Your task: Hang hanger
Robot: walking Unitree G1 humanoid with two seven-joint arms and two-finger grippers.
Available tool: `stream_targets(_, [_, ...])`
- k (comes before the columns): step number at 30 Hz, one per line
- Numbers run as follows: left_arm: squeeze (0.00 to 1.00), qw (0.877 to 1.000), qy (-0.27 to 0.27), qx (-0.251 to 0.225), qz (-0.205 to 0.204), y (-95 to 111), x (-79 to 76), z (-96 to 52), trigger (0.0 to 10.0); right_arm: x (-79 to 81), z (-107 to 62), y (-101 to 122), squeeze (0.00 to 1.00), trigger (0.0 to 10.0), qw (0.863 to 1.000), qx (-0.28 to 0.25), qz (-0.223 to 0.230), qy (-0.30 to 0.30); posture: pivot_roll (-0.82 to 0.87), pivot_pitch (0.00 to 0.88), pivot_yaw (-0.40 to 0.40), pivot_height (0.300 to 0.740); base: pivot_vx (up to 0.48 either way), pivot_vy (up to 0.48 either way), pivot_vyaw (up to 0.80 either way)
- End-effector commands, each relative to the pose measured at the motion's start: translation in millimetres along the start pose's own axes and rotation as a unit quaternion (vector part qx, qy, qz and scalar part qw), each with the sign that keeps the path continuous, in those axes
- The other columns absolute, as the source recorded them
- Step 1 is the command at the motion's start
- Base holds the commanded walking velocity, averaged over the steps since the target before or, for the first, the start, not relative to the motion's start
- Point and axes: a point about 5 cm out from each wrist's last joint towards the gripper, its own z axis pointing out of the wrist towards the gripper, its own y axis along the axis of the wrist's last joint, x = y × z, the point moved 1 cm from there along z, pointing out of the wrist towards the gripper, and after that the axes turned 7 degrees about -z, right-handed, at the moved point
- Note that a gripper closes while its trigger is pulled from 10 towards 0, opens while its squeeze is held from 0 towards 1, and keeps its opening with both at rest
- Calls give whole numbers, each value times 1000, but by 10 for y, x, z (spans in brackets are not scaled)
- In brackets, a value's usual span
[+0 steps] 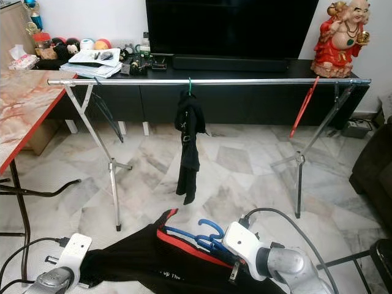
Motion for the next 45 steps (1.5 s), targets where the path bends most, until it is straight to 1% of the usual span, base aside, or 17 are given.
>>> stream_targets(1, [0,996,-22,81,35,-326,9,-46,0,-252,-172,96,0,10000,996,-42,35,-70,90,81,-23,740,0,0,0])
stream_targets(5, [0,990,-61,111,67,-428,-91,-65,0,-398,-254,361,0,10000,978,-150,100,-102,91,82,-23,740,0,0,0])
stream_targets(10, [0,987,-83,107,86,-404,-141,-61,0,-412,-320,497,0,10000,969,-201,117,-87,89,84,-22,740,0,0,0])
stream_targets(11, [0,987,-87,103,91,-392,-152,-59,0,-402,-320,492,0,10000,970,-198,114,-82,89,84,-22,740,0,0,0])
stream_targets(12, [0,988,-87,86,94,-311,-161,-43,0,-299,-233,260,0,10000,992,-93,53,-61,88,84,-21,740,0,0,0])
stream_targets(14, [0,990,-84,71,92,-212,-159,-26,0,-191,-166,-45,0,10000,999,20,-6,-43,88,85,-24,740,0,0,0])
stream_targets(18, [0,987,-102,69,100,-153,-183,-21,0,-208,-114,-89,0,10000,995,18,61,-71,96,88,-24,740,0,0,0])
stream_targets(22, [0,982,-136,61,117,-124,-247,-26,0,-309,-44,176,0,10000,983,-88,87,-133,92,88,-23,740,0,0,0])
stream_targets(24, [0,977,-173,28,124,-37,-344,-33,0,-470,-53,524,0,10000,919,-268,188,-219,86,87,-24,740,0,0,0])
stream_targets(25, [0,975,-181,21,123,-16,-365,-36,0,-477,-55,550,0,10000,910,-286,199,-224,86,87,-24,740,0,0,0])
stream_targets(27, [0,974,-205,-13,98,109,-455,-43,0,-509,-67,592,0,10000,847,-371,291,-247,103,85,-26,740,0,0,0])
stream_targets(31, [0,967,-237,-46,78,243,-530,-63,0,-407,43,532,0,10000,818,-403,338,-231,111,85,-25,740,0,0,0])
stream_targets(33, [0,967,-240,-49,76,251,-535,-65,0,-398,50,530,0,10000,816,-406,341,-230,111,85,-25,740,0,0,0])
stream_targets(37, [0,965,-246,-58,68,276,-520,-73,0,-507,-15,513,0,10000,723,-476,430,-256,120,85,-22,740,0,0,0])
stream_targets(39, [0,969,-231,-57,68,263,-477,-64,0,-546,-11,484,0,10000,727,-461,430,-273,118,86,-20,740,0,0,0])
stream_targets(41, [0,981,-172,-72,47,290,-352,-39,0,-547,60,421,0,10000,780,-395,380,-303,112,86,-18,740,0,0,0])
stream_targets(45, [0,983,-108,-144,-27,448,-222,-54,1020,-518,121,215,0,10000,801,-320,371,-344,111,83,-20,740,0,0,0])
